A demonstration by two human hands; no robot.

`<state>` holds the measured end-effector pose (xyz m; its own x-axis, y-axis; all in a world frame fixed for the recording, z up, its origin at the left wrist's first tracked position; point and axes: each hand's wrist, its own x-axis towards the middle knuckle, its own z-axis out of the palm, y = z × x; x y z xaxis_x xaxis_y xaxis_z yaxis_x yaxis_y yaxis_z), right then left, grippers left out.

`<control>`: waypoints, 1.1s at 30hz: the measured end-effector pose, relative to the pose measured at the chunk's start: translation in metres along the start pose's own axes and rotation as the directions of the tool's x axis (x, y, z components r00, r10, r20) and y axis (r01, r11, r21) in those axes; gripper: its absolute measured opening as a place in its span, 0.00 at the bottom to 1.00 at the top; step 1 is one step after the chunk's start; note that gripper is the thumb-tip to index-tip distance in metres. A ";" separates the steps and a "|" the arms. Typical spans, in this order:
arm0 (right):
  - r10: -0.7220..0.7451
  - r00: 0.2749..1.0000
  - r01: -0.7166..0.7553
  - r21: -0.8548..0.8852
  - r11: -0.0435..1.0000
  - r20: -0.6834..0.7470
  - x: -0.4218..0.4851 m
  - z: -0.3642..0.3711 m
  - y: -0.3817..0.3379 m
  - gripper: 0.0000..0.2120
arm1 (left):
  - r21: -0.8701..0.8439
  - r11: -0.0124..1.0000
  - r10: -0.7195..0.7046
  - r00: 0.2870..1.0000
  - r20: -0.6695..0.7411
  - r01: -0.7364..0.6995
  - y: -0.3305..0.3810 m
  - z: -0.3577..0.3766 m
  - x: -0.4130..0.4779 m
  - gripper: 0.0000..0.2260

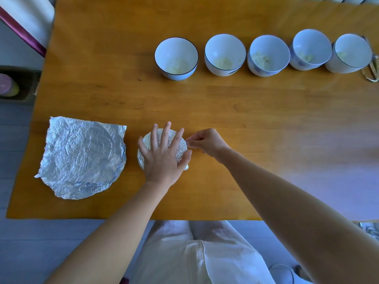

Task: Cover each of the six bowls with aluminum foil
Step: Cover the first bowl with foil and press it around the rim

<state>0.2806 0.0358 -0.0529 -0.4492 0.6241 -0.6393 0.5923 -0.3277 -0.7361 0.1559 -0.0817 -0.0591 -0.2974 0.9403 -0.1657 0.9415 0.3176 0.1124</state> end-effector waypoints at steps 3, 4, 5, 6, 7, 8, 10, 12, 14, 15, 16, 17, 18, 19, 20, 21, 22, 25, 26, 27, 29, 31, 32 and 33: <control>0.004 1.000 -0.004 0.027 1.000 -0.005 -0.001 0.000 -0.002 0.03 | 0.007 1.000 0.000 1.000 0.001 0.000 0.001 0.000 0.000 0.30; 0.002 1.000 -0.001 0.042 0.999 -0.010 -0.001 0.001 -0.002 0.03 | 0.010 1.000 0.000 1.000 0.001 0.000 0.000 0.000 0.000 0.30; -0.004 1.000 0.005 0.053 0.999 -0.018 -0.001 0.001 -0.001 0.03 | 0.013 1.000 -0.001 1.000 0.002 0.000 0.000 0.000 0.000 0.30; -0.013 1.000 0.014 0.055 0.998 -0.028 -0.001 0.002 -0.001 0.03 | 0.017 1.000 -0.001 1.000 0.004 0.001 0.000 0.001 0.000 0.30; -0.022 0.999 0.024 0.050 0.998 -0.036 -0.001 0.003 0.001 0.02 | 0.021 1.000 -0.002 1.000 0.005 0.002 0.000 0.001 0.000 0.29; -0.029 0.999 0.031 0.047 0.998 -0.041 -0.002 0.004 0.001 0.03 | 0.025 1.000 -0.003 1.000 0.005 0.002 0.000 0.001 0.000 0.29; -0.039 0.998 0.041 0.067 0.997 -0.040 -0.005 0.005 0.003 0.04 | 0.031 1.000 -0.002 1.000 0.007 0.002 0.001 0.001 0.000 0.29; -0.048 0.998 0.051 0.118 0.992 -0.035 -0.007 0.005 0.005 0.06 | 0.029 1.000 0.001 1.000 0.007 -0.001 0.001 0.001 0.000 0.29; -0.048 0.998 0.053 0.165 0.985 -0.034 -0.009 0.006 0.004 0.11 | 0.034 0.999 0.001 1.000 0.005 -0.001 0.001 0.000 0.000 0.30; -0.043 0.998 0.050 0.181 0.982 -0.038 -0.009 0.008 0.004 0.13 | 0.039 0.999 0.000 1.000 0.005 0.000 0.001 0.000 0.000 0.30; -0.031 0.998 0.040 0.198 0.979 -0.048 -0.009 0.010 0.003 0.14 | 0.043 0.999 -0.004 1.000 0.005 0.003 0.001 -0.001 0.000 0.31; -0.012 0.998 0.025 0.225 0.974 -0.057 -0.009 0.012 0.004 0.13 | 0.044 0.999 -0.009 1.000 0.004 0.009 0.002 -0.001 0.000 0.31; 0.008 0.998 0.009 0.261 0.965 -0.061 -0.009 0.014 0.003 0.12 | 0.042 0.999 -0.015 1.000 0.004 0.015 0.002 -0.001 0.000 0.31; 0.019 0.998 0.001 0.296 0.955 -0.065 -0.010 0.017 0.004 0.11 | 0.040 0.999 -0.019 1.000 0.006 0.019 0.002 -0.001 0.000 0.31; 0.026 0.997 0.000 0.325 0.946 -0.074 -0.012 0.019 0.005 0.11 | 0.038 0.999 -0.021 1.000 0.009 0.021 0.002 -0.001 0.000 0.31; 0.033 0.995 -0.001 0.343 0.939 -0.089 -0.013 0.021 0.007 0.11 | 0.034 0.999 -0.022 1.000 0.009 0.021 0.002 0.000 0.000 0.31; 0.038 0.994 0.001 0.346 0.938 -0.107 -0.014 0.023 0.008 0.13 | 0.030 0.999 -0.023 1.000 0.008 0.023 0.003 0.000 0.000 0.31; -0.005 0.987 0.049 0.271 0.961 -0.160 -0.017 0.030 0.013 0.19 | 0.017 0.999 -0.034 0.999 0.003 0.034 0.004 -0.001 -0.001 0.32; -0.021 0.986 0.061 0.239 0.969 -0.167 -0.018 0.033 0.013 0.20 | 0.012 0.999 -0.046 0.999 0.005 0.046 0.004 -0.002 -0.001 0.33; -0.033 0.985 0.069 0.210 0.975 -0.171 -0.018 0.033 0.012 0.18 | 0.010 0.998 -0.061 0.998 0.009 0.061 0.004 -0.003 -0.001 0.34; -0.056 0.983 0.082 0.141 0.987 -0.176 -0.019 0.032 0.008 0.12 | 0.019 0.996 -0.090 0.996 0.016 0.089 0.006 -0.003 -0.002 0.36; -0.084 0.979 0.099 0.073 0.992 -0.187 -0.019 0.032 0.004 0.09 | 0.025 0.994 -0.110 0.994 0.009 0.110 0.007 -0.003 -0.001 0.36; -0.090 0.977 0.101 0.051 0.994 -0.195 -0.017 0.032 0.003 0.09 | 0.024 0.993 -0.119 0.993 0.003 0.119 0.007 -0.003 0.000 0.37; -0.089 0.976 0.097 0.031 0.995 -0.201 -0.016 0.032 0.001 0.08 | 0.016 0.992 -0.127 0.992 -0.005 0.127 0.007 -0.003 0.000 0.38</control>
<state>0.2675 0.0026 -0.0507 -0.3567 0.7805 -0.5134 0.5251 -0.2870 -0.8012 0.1621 -0.0789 -0.0556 -0.4157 0.8928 -0.1735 0.8984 0.4328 0.0746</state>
